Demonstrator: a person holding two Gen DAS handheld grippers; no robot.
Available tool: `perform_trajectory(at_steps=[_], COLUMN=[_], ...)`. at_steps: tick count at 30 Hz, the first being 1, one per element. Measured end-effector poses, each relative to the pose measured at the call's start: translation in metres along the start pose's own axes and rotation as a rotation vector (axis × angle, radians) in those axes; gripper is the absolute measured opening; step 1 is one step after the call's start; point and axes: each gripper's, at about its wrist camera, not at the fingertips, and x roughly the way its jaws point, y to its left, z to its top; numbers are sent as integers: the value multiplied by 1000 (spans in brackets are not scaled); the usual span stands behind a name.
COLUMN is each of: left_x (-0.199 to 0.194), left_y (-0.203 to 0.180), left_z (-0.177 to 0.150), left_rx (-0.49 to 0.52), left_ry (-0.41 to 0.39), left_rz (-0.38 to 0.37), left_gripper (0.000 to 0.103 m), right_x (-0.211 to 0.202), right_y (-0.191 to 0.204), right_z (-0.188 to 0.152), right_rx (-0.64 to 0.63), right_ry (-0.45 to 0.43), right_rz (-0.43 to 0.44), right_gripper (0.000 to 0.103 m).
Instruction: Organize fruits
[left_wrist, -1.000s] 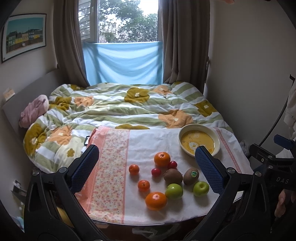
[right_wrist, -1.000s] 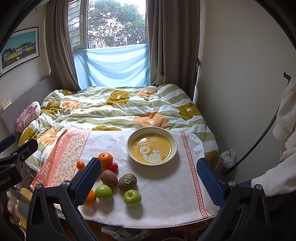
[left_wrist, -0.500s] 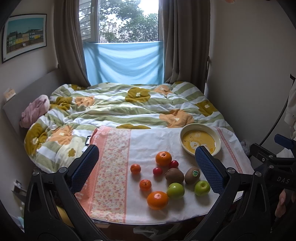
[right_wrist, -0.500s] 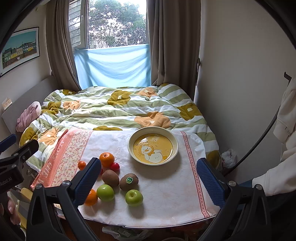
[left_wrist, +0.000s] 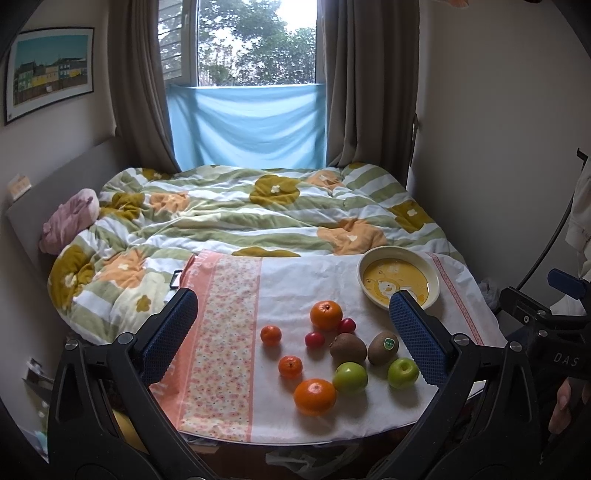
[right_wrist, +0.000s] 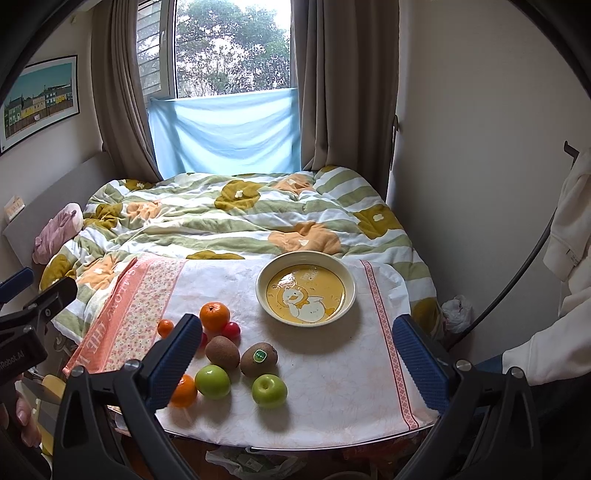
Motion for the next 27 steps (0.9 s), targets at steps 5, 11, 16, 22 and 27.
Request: perform_trajectory(at_steps=[5,11,16,22,27], left_x=[0,-1,-3,-6,-8], left_y=[-1,-3,-2,-3,-3], left_z=[0,-1,-1,-3,-1], left_rx=[1,2,5,11,28], left_ry=[0,-1,-4,-11,-18], left_rz=[2,3,4,2,-30], left_gripper=[103,103,103,103,103], right_x=[-1,-2,-2,-4,-6], right_y=[0,0,0,3,5], right_z=[-1,-1,0,2,4], right_rx=[1,1,3,-2,0], right_ry=[0,-1,-2,-6,-9], right_rz=[1,1,1,-3,1], right_gripper=[103,103,103,103,103])
